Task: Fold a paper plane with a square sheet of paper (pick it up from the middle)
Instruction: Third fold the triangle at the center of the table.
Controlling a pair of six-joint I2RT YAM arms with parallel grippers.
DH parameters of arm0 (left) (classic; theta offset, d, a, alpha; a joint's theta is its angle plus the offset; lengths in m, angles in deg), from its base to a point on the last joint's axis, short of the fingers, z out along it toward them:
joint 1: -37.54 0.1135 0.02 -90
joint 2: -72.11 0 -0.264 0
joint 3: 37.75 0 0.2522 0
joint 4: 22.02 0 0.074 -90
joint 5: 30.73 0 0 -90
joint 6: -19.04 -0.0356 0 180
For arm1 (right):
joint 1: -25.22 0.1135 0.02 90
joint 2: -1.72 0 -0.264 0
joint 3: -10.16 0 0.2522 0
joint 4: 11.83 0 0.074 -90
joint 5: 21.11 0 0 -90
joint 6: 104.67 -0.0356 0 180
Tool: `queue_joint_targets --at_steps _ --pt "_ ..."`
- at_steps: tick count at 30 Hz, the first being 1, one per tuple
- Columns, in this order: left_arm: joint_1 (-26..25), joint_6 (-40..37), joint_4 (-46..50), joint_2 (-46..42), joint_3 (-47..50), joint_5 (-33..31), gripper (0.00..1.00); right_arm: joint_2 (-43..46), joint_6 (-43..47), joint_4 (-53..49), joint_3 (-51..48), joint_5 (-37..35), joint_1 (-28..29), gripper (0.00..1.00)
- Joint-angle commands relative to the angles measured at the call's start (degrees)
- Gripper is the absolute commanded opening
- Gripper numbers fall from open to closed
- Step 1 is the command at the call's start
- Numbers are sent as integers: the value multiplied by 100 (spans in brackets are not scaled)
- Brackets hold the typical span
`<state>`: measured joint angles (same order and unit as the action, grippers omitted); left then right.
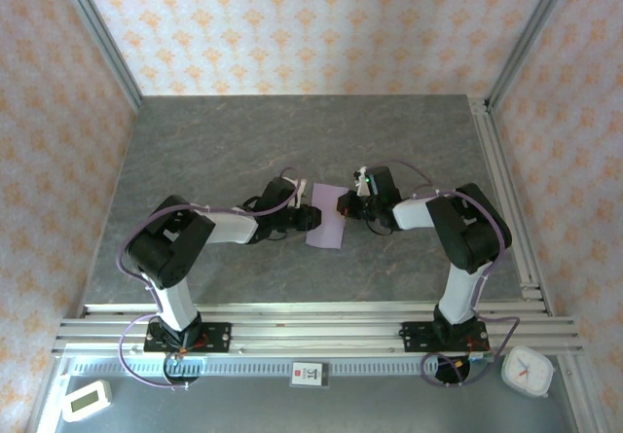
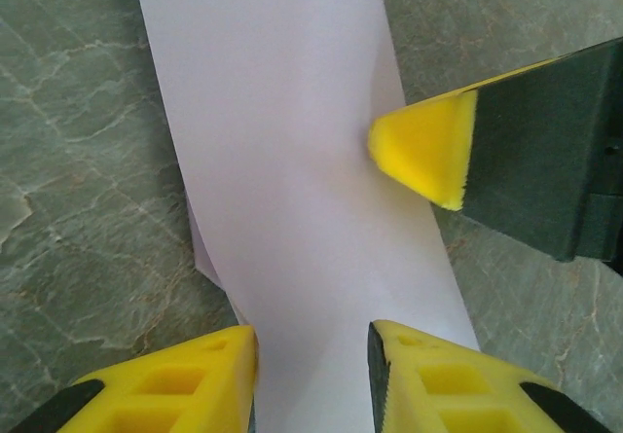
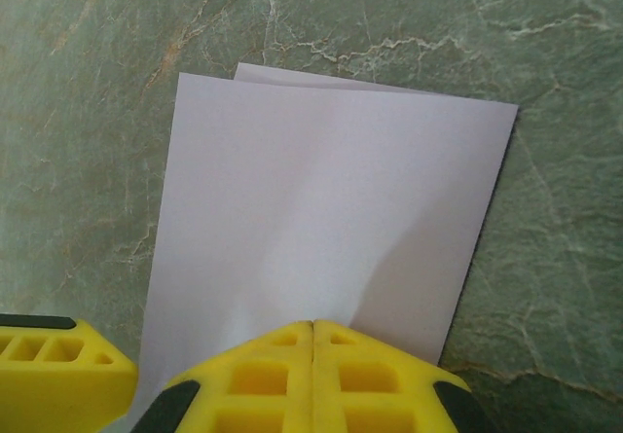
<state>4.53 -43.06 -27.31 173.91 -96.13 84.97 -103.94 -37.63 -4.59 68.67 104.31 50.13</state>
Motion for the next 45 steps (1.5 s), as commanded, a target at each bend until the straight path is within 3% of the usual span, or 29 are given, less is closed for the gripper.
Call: queue_joint_targets --at_steps 1,4,10,19,27,28,32,35,39,45 --pt "-37 -189 147 111 70 -422 37 -604 169 -564 -61 -338 91 0" --pt "-38 -256 329 146 21 -558 36 -605 162 -577 -52 -343 98 0" --pt "-38 -422 477 191 -90 -553 19 -604 167 -570 -48 -334 86 0" --pt "-38 -260 191 48 -69 -36 0 -590 241 -696 77 -284 85 0" --pt "-38 530 -207 -225 151 189 0 -77 383 -1129 422 -220 85 0" --pt "-38 666 -248 -246 187 190 0 46 378 -1178 445 -224 85 1" --pt "-40 944 -219 -301 224 191 0 543 330 -1313 409 -299 105 25" --pt "-46 980 16 -340 165 139 0 926 331 -1436 259 -496 125 38" --pt "-38 965 379 -371 39 81 0 1513 480 -1731 65 -964 394 41" --pt "-38 1094 899 -189 -269 172 0 2047 738 -2269 -90 -1997 1356 47"
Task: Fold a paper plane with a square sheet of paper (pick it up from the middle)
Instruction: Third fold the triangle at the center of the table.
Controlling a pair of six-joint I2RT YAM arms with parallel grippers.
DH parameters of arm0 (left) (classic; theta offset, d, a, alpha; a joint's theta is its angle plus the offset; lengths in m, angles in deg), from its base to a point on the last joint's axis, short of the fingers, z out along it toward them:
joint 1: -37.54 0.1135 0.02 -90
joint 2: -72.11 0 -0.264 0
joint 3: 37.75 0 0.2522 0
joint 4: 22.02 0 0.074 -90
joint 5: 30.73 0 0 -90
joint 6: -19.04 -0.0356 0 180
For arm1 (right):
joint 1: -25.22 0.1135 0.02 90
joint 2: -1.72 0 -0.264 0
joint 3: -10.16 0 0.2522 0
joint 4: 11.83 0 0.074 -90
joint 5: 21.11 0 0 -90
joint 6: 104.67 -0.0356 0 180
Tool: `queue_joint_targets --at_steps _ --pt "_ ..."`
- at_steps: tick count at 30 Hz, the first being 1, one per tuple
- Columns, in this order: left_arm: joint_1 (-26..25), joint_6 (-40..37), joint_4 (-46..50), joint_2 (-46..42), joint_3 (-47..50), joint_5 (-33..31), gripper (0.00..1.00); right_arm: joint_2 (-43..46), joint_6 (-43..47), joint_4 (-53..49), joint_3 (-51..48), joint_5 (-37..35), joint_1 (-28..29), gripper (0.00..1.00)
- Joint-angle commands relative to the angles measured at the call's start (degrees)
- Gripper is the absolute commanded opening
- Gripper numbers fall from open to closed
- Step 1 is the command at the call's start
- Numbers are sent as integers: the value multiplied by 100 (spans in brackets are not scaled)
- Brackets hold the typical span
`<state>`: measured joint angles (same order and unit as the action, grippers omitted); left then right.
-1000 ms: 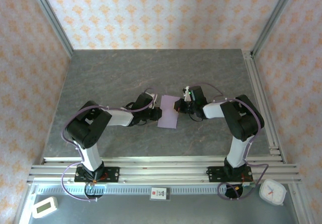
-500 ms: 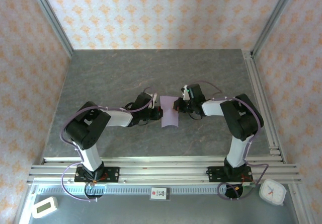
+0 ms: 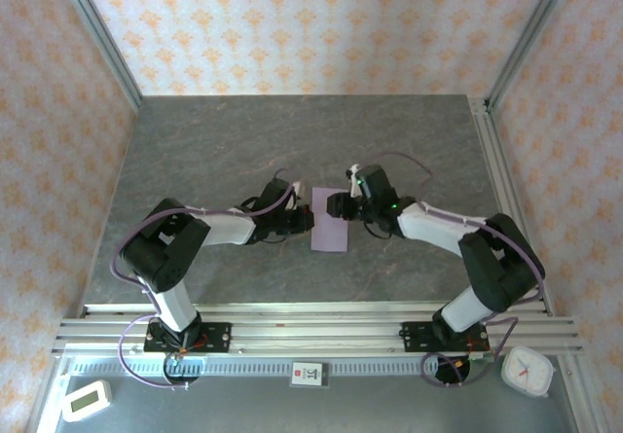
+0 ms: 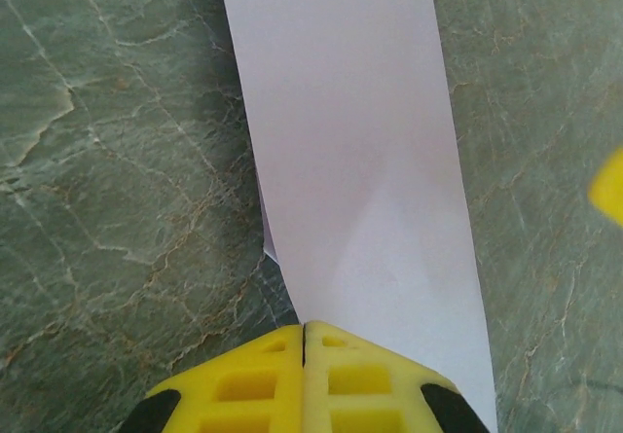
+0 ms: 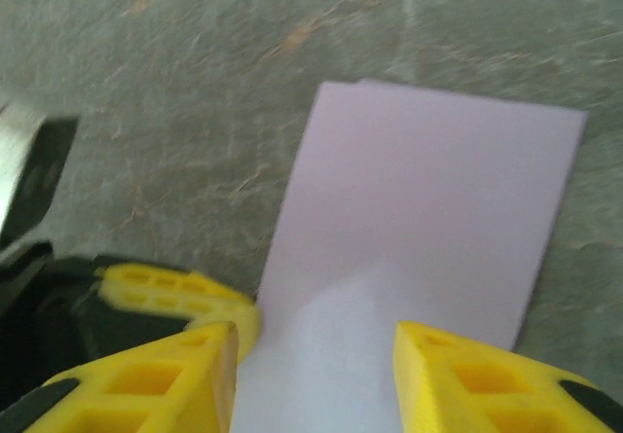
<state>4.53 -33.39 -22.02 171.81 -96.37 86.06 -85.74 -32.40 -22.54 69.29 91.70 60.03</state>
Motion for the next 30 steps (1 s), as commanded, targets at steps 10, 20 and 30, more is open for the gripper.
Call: queue_joint_targets --at_steps 10,20,30 --pt "6 492 374 138 -359 368 0 174 86 -596 -361 -2126 1685 59" --pt "48 612 322 221 -403 534 0 -220 3 -691 -284 -2837 2235 65" --pt "67 603 317 214 -418 547 0 -329 28 -850 -137 -3248 2397 52"
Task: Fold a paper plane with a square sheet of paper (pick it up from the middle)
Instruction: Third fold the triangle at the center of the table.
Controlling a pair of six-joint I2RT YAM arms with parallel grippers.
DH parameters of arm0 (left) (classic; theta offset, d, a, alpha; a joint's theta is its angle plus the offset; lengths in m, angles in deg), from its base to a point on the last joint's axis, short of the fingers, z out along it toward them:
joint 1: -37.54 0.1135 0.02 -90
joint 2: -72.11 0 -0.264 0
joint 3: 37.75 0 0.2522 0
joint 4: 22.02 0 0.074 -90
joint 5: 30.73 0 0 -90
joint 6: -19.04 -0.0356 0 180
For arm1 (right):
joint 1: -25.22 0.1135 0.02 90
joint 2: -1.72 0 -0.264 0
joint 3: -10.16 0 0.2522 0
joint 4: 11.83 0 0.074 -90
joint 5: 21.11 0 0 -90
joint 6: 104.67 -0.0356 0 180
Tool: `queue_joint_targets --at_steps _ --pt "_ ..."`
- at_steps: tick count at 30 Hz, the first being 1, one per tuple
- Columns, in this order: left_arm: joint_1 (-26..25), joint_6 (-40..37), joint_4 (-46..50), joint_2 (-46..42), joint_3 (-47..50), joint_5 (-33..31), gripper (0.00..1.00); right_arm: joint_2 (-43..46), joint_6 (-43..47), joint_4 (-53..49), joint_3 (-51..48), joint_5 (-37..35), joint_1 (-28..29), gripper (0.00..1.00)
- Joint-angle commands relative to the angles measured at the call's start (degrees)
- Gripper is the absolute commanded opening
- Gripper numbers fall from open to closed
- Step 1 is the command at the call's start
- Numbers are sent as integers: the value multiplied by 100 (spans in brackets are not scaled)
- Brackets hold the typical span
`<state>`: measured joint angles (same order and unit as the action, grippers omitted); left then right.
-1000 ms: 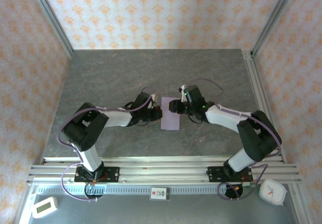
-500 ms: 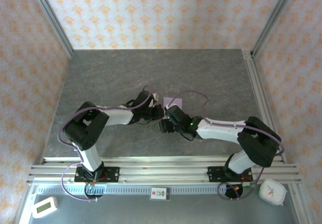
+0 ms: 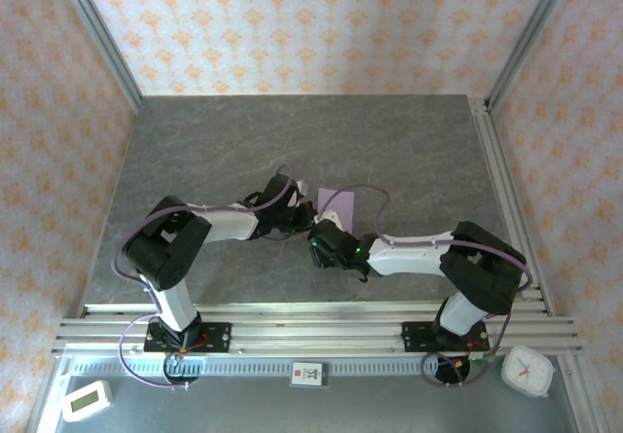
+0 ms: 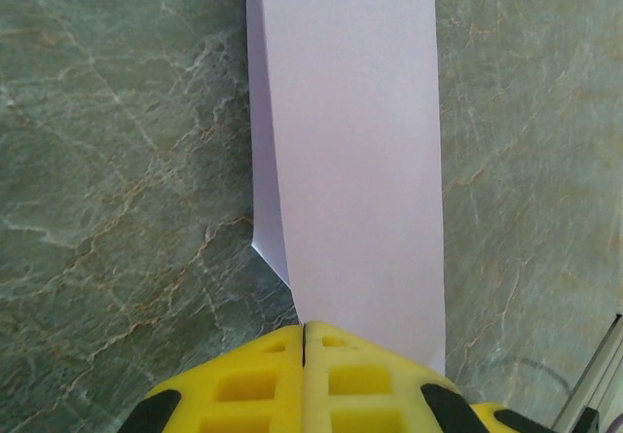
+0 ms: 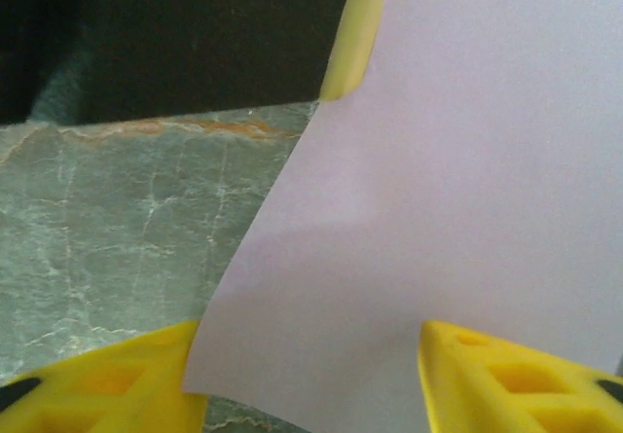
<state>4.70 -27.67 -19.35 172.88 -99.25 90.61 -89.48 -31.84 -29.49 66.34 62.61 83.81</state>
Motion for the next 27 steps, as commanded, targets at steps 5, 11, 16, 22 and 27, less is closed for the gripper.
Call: queue_joint_targets --at_steps 5,11,16,22,27 --pt "50 5 52 109 -121 63 0 107 10 -194 215 -305 23 22" --pt "54 -55 87 62 -151 7 0 163 65 -240 268 -166 21 0" --pt "229 -320 512 -251 -285 -333 5 166 355 -302 331 155 12 0" --pt "477 -643 985 -538 -736 -625 28 106 638 -213 316 748 -57 0" --pt "498 -787 1021 -177 -1363 -478 30 161 663 -35 166 1082 -126 0"
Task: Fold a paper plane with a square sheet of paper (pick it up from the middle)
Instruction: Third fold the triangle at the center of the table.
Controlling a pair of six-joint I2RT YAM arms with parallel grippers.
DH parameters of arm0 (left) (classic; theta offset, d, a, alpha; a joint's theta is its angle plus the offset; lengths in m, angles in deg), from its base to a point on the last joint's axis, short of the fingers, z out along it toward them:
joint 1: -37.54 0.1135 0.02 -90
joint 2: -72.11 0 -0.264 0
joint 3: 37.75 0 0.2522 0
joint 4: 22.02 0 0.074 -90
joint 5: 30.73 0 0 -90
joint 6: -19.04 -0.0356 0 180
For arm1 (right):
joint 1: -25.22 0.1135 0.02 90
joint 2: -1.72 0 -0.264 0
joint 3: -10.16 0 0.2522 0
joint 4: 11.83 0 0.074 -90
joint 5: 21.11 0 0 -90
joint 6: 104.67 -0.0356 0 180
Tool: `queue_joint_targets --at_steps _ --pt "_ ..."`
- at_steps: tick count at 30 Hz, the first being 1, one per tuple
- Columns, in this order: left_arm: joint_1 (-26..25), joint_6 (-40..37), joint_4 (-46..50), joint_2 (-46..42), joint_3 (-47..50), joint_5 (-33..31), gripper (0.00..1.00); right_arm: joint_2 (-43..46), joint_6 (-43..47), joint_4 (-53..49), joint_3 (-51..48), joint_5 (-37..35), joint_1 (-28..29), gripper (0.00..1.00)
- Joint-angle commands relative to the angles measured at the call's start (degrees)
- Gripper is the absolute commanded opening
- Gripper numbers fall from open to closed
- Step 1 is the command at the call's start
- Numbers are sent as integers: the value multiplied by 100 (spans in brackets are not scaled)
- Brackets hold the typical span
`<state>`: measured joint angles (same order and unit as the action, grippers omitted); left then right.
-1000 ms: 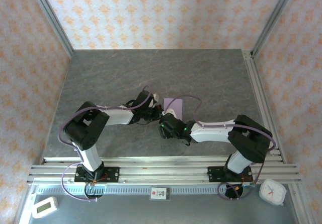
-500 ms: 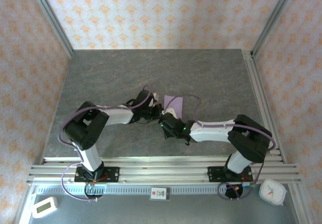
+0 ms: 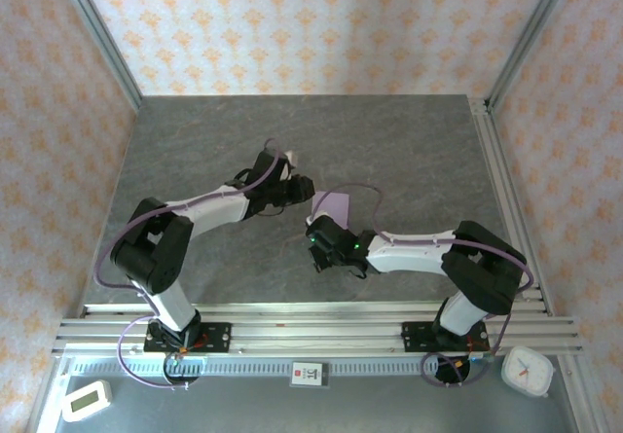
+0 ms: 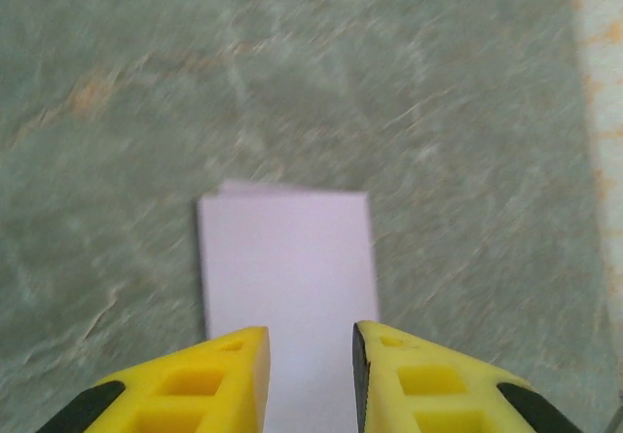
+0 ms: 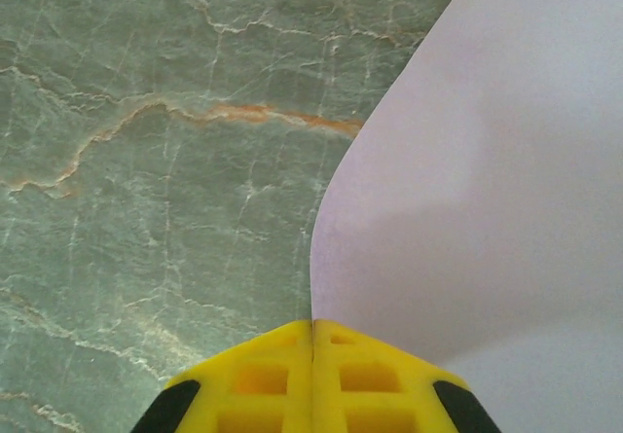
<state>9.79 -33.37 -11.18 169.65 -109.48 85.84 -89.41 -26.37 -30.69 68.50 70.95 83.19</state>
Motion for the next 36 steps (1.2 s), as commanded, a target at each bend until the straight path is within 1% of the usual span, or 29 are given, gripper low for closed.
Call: queue_joint_targets --at_steps 1,7,8,10,17,19,27,36 --pt "-19 -224 182 259 -452 95 30 173 103 114 -90 297 -78 0" --pt "-199 -366 263 1039 -1136 513 20 290 48 246 -280 461 -173 0" --pt "-252 -580 333 1136 -1238 537 19 301 40 255 -291 468 -194 0" --pt "-325 -708 432 1471 -1383 584 16 322 43 271 -313 506 -223 0" --pt "-390 -918 466 1871 -1281 447 1 366 152 182 -277 615 -332 0" --pt "-389 -986 478 1915 -1192 365 0 388 223 105 -225 660 -389 0" --pt "-363 -1161 560 2092 -1072 88 0 421 492 -204 -58 819 -702 0" --pt "-363 -1284 690 2155 -1105 -46 0 338 699 -419 158 707 -1053 0"
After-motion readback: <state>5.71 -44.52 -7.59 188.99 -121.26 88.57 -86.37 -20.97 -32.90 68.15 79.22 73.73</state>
